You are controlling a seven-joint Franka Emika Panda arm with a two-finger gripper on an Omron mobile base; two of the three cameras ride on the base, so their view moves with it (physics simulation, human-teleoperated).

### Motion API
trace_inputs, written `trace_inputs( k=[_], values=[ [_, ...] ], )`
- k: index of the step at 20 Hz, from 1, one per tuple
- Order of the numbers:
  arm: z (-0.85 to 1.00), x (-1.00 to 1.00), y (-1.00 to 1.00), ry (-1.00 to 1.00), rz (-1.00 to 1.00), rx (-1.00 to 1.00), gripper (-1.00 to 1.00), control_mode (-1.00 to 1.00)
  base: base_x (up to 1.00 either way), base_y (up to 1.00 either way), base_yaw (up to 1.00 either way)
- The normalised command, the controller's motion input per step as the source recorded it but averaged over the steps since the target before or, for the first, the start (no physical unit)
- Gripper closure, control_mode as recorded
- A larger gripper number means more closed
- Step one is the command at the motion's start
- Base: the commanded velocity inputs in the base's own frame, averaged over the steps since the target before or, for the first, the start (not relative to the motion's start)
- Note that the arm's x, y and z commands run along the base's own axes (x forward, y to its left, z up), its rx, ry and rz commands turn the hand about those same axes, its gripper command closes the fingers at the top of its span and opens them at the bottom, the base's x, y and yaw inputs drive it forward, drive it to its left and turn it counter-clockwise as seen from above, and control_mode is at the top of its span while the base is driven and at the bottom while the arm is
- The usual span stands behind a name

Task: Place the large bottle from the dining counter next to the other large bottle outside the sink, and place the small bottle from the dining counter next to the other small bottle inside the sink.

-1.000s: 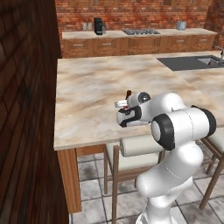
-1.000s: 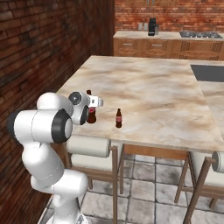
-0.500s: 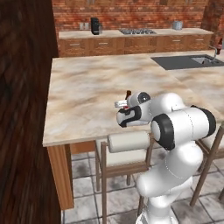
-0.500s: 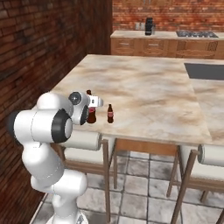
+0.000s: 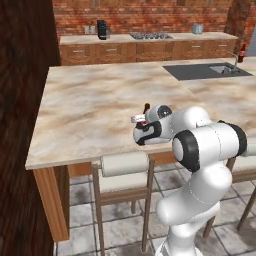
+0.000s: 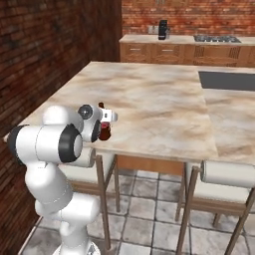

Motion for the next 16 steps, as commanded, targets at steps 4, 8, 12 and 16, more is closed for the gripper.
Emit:
trace_inputs(
  k=[4, 8, 12, 16],
  values=[
    [0.00, 0.00, 0.00, 0.00, 0.00, 0.00, 1.00, 1.00, -0.42, -0.46, 0.00],
    [0.00, 0.00, 0.00, 0.00, 0.00, 0.00, 1.00, 1.00, -0.52, -0.40, 0.00],
    [0.00, 0.00, 0.00, 0.00, 0.00, 0.00, 1.00, 1.00, -0.74, -0.21, -0.03],
    [0.00, 0.00, 0.00, 0.00, 0.00, 0.00, 1.00, 1.00, -0.67, -0.02, -0.18]
  ],
)
